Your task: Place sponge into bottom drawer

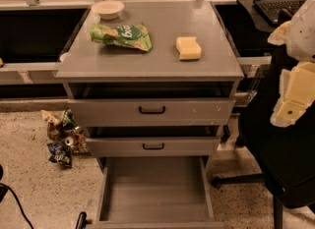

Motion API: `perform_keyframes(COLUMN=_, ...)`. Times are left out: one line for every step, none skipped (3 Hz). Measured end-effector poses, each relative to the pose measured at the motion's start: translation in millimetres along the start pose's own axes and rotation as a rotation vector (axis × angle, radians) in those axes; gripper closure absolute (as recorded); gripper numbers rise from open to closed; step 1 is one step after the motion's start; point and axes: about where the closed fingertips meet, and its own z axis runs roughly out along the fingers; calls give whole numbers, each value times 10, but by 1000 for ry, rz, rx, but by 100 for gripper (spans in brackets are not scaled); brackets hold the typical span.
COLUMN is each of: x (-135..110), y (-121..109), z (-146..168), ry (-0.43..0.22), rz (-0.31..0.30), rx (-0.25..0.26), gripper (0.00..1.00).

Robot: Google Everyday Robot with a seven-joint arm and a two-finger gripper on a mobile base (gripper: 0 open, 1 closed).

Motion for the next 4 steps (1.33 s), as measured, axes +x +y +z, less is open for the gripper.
perform_keyframes(x=-1, y=-1, z=1, ry=0, rz=0, rx=0, gripper=0)
perform_keyframes(x=-147, y=-227, z=166, ry=-78, rz=22, rx=14, gripper=0)
perform_keyframes(x=-344, y=-486, z=406, ry=-174, rz=66, rx=17, gripper=0)
perform_keyframes(x=-563, y=-720, z=681, ry=-271, rz=119, rx=22, gripper=0)
